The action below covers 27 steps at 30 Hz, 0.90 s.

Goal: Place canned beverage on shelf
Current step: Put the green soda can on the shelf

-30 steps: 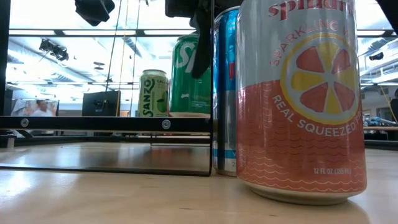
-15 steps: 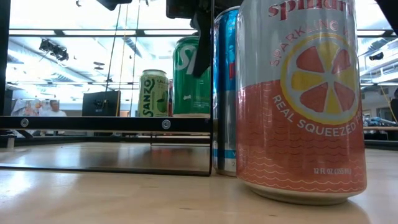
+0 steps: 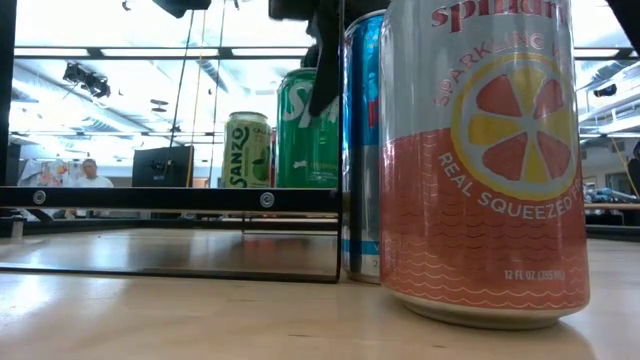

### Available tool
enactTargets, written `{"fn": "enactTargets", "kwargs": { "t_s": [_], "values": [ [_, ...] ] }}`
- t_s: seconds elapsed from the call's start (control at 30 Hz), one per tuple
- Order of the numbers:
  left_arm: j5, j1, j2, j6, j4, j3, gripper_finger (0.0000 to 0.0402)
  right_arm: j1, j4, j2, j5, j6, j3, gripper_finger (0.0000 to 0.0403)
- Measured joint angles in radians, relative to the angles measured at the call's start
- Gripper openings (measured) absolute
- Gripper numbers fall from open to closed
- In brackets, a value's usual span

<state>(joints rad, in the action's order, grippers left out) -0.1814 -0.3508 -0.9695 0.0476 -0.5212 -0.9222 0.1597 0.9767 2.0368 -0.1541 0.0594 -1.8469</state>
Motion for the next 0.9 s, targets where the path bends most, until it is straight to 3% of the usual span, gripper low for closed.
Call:
{"fn": "enactTargets", "kwargs": {
  "t_s": [0.17,0.53,0.7,0.9],
  "values": [
    [0.0,0.001,0.0,-0.047,0.001,0.0,0.0343,0.01,-0.009,-0.032,-0.081,0.061,0.0,0.0392],
    [-0.04,0.001,-0.014,-0.173,0.127,0.0,0.0343,0.01,-0.212,-0.12,-0.085,0.255,0.0,0.0392],
    [-0.045,0.017,-0.052,-0.229,0.143,-0.002,0.0343,0.023,-0.15,-0.182,-0.082,0.186,0.01,0.0392],
    [-0.061,0.033,-0.13,-0.213,0.151,0.0,0.0343,0.058,-0.214,-0.259,-0.156,0.114,0.163,0.0392]
  ]
}}
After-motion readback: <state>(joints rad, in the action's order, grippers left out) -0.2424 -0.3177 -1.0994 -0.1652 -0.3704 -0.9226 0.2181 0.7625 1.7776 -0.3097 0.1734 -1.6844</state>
